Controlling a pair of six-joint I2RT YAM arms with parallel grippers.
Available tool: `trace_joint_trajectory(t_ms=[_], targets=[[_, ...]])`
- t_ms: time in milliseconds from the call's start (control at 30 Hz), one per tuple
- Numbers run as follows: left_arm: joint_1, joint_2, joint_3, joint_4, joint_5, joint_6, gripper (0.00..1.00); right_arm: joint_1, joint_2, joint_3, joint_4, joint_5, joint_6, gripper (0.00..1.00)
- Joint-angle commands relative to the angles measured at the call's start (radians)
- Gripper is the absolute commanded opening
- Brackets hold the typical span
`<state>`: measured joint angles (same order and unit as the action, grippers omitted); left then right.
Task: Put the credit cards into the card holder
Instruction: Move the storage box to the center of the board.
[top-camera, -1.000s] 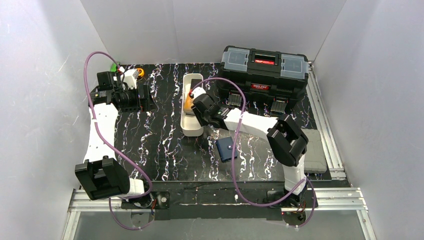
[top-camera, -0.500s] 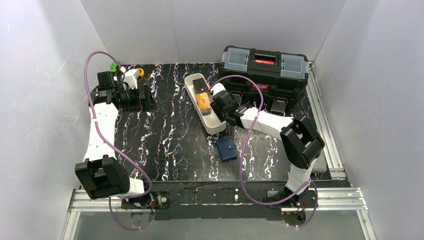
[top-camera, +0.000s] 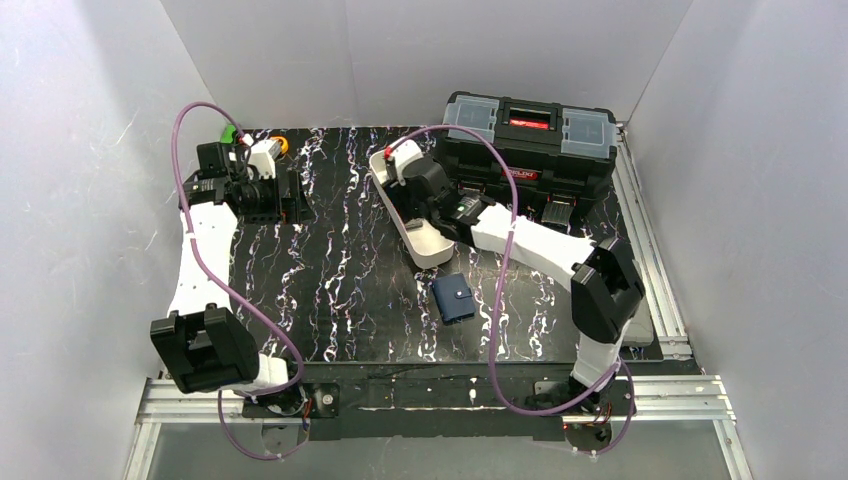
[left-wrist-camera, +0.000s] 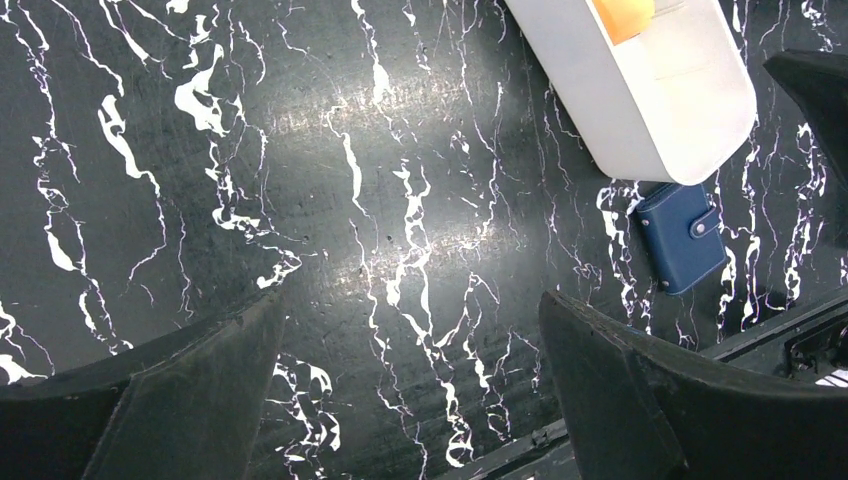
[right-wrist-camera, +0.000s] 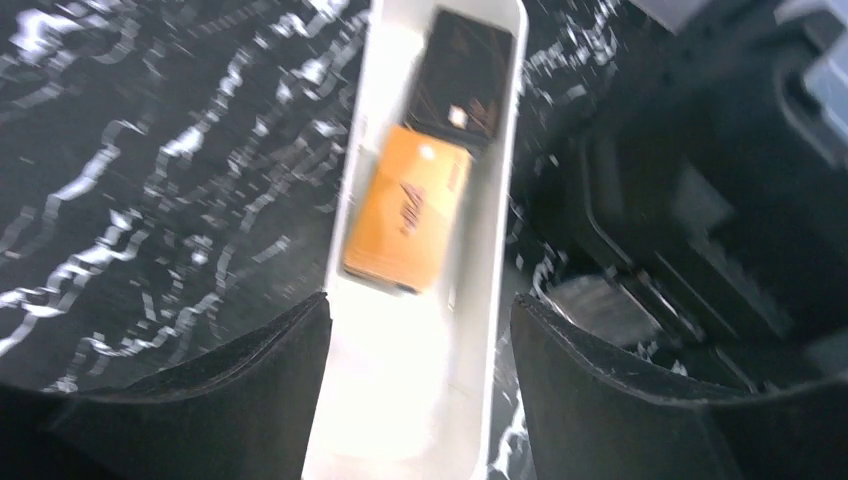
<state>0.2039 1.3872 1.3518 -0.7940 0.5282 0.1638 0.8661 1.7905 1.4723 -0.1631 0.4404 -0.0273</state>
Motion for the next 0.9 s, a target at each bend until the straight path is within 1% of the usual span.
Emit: trace_joint_trajectory(t_ms=[0, 100, 333, 500, 633, 867], targets=[[0.004, 0.016, 0.044, -0.017, -0.016, -0.003, 0.98, 0.016, 0.088, 0.092, 0.032, -0.067, -0.001, 0.73], [0.003, 0.021, 0.06, -0.014, -0.015, -0.013, 0.98, 0.014, 0.148, 0.121, 0.056, -0.053, -0.022, 0.7], [0.004, 0.024, 0.081, -0.012, -0.022, -0.023, 0.98, 0.014, 0.22, 0.205, -0.005, -0.078, -0.007, 0.66], [0.003, 0.024, 0.082, -0.007, -0.028, -0.021, 0.98, 0.017, 0.215, 0.168, -0.008, -0.11, 0.02, 0.64], [0.003, 0.025, 0.084, -0.006, -0.027, -0.024, 0.98, 0.029, 0.219, 0.137, -0.004, -0.126, 0.049, 0.58], [0.004, 0.016, 0.079, -0.002, -0.033, -0.022, 0.98, 0.063, 0.23, 0.097, 0.008, -0.11, 0.051, 0.53]])
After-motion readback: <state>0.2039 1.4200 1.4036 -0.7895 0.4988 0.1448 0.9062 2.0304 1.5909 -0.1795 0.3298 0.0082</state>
